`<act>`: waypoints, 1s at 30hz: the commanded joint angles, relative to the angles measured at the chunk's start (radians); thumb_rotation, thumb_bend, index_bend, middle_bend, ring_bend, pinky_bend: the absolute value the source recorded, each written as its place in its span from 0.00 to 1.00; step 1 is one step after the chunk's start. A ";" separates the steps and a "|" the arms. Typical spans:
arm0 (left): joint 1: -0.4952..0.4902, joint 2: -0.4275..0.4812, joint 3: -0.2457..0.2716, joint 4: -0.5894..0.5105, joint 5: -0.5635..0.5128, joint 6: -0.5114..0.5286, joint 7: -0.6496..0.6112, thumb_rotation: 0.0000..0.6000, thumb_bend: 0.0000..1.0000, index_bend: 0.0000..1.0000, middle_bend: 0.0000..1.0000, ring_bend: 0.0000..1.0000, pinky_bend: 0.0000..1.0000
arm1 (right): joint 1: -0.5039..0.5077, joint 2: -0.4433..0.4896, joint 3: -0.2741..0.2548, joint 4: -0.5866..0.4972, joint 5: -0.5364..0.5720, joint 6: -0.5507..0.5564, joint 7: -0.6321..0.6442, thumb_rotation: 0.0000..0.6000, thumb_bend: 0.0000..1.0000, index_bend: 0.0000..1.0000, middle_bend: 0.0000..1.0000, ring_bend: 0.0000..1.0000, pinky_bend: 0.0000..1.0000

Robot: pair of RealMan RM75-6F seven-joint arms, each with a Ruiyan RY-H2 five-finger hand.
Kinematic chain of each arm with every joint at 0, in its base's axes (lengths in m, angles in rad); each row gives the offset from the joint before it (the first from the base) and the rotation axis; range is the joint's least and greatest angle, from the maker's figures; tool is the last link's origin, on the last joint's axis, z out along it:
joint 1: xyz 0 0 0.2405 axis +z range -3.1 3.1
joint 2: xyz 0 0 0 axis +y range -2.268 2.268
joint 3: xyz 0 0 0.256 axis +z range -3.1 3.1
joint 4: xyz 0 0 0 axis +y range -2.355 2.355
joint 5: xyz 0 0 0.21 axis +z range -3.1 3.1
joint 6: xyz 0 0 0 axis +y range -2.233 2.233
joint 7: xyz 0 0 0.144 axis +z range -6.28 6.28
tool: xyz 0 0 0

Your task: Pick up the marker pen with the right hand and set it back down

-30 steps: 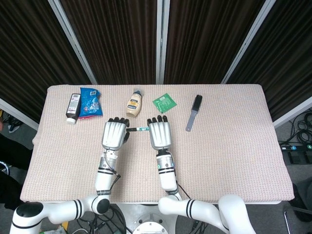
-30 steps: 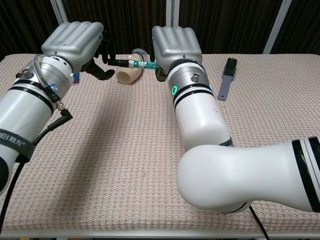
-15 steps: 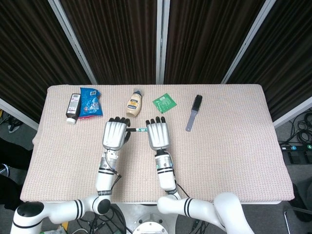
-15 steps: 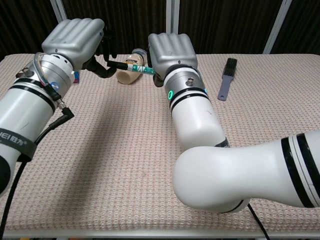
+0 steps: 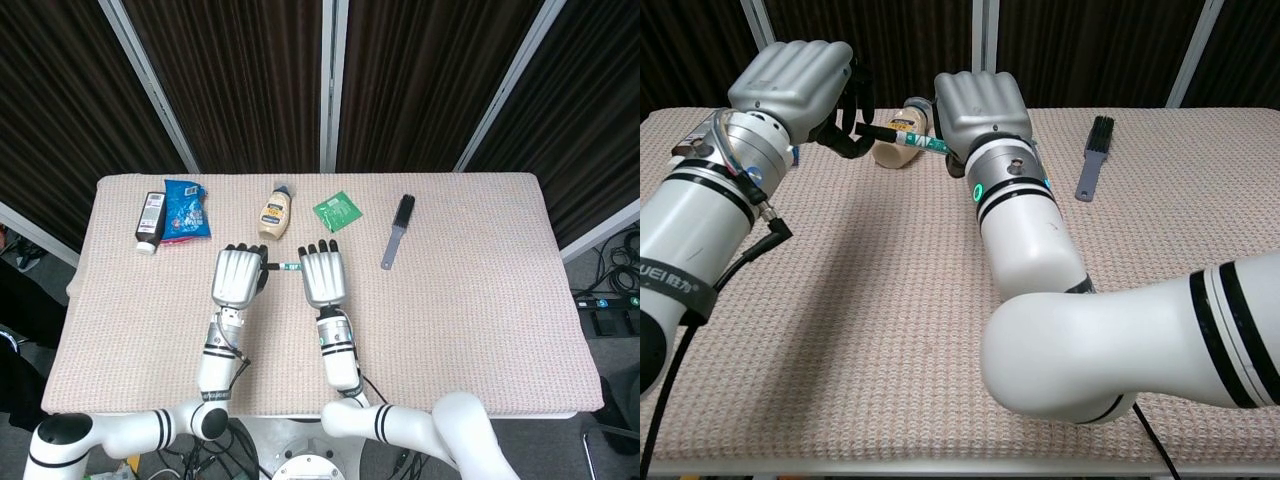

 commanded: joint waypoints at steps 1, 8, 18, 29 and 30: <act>0.000 0.004 0.004 -0.002 -0.002 -0.004 0.003 1.00 0.43 0.67 0.67 0.61 0.63 | -0.003 0.000 -0.003 0.001 -0.002 0.002 -0.001 1.00 0.33 0.59 0.56 0.31 0.29; 0.013 0.024 0.012 -0.018 -0.018 -0.025 -0.019 1.00 0.43 0.70 0.72 0.65 0.66 | -0.030 0.000 -0.008 0.013 -0.020 0.000 0.004 1.00 0.33 0.59 0.56 0.31 0.29; 0.045 0.080 0.039 -0.020 0.014 -0.041 -0.133 1.00 0.43 0.73 0.76 0.68 0.68 | -0.129 0.024 -0.033 0.005 -0.103 0.004 0.033 1.00 0.33 0.59 0.56 0.31 0.28; 0.113 0.108 0.080 0.017 0.015 -0.041 -0.257 1.00 0.43 0.72 0.76 0.68 0.68 | -0.313 0.140 -0.120 -0.171 -0.185 0.055 0.034 1.00 0.34 0.59 0.56 0.31 0.28; 0.121 0.105 0.084 0.025 0.010 -0.045 -0.274 1.00 0.42 0.72 0.75 0.68 0.68 | -0.331 0.152 -0.128 -0.189 -0.185 0.056 0.024 1.00 0.34 0.59 0.56 0.31 0.28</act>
